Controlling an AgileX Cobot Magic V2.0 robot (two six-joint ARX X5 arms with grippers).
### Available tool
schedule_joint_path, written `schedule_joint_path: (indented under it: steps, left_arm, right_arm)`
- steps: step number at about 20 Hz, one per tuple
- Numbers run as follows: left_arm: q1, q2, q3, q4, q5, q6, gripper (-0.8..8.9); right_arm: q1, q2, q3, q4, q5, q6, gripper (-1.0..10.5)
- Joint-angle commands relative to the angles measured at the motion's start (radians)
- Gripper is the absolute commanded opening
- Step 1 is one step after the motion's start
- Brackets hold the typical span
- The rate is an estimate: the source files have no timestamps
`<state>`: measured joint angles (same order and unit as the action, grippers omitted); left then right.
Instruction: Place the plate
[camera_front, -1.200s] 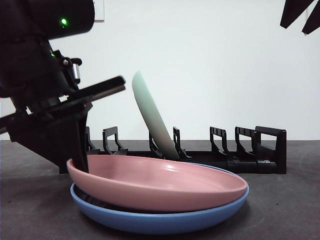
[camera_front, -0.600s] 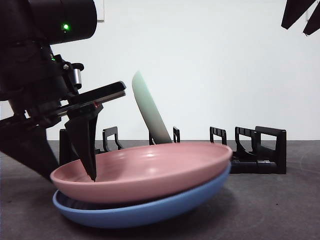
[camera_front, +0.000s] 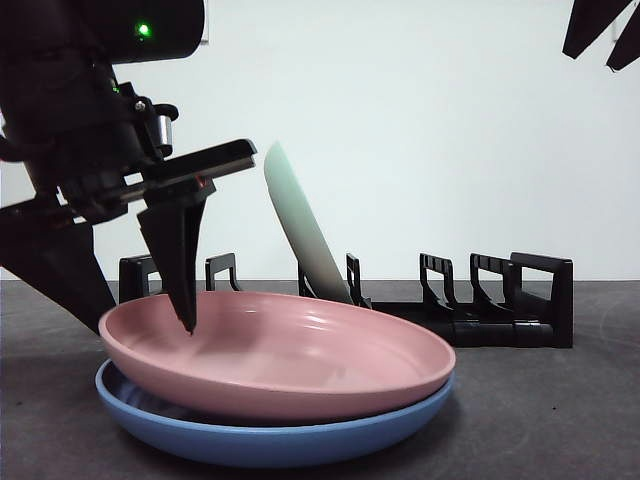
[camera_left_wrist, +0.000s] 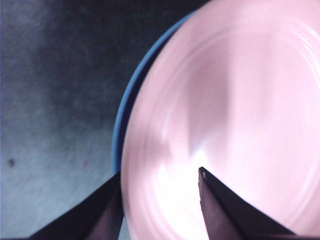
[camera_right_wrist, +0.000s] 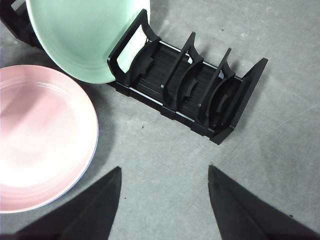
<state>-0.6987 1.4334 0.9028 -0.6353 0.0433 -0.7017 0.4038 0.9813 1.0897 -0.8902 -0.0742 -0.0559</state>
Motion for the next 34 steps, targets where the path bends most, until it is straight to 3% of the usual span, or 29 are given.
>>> schedule_joint_path:
  steps: [1,4,6,11,18,24,30,34]
  left_arm:
    - [-0.008,0.016,0.045,-0.050,-0.002,0.040,2.25]
    - [-0.008,0.016,0.067,-0.100,-0.003,0.063,2.47]
    - [-0.007,0.016,0.076,-0.122,-0.019,0.071,3.16]
    - [-0.007,0.014,0.111,-0.213,-0.055,0.124,3.17]
    - [-0.004,-0.072,0.172,-0.284,-0.214,0.298,3.17]
    - [0.053,-0.282,0.191,-0.255,-0.230,0.423,3.14]
    - [0.276,-0.652,0.191,-0.305,-0.226,0.602,3.13]
    - [0.360,-0.820,0.191,-0.342,-0.112,0.619,3.13]
  right_arm:
    - [0.003,0.003,0.016,0.003,0.003,-0.008,2.6]
    - [0.003,0.003,0.016,0.003,0.003,-0.008,2.6]
    - [0.003,0.003,0.016,0.000,0.003,-0.008,2.6]
    - [0.003,0.003,0.016,-0.005,-0.005,-0.007,2.6]
    - [0.014,0.004,0.016,-0.003,-0.029,0.009,2.6]
    - [0.014,0.012,0.016,0.008,-0.056,0.056,2.6]
    - [0.043,0.186,0.090,0.036,-0.232,0.176,2.6]
    - [0.118,0.381,0.272,0.033,-0.275,0.205,2.6]
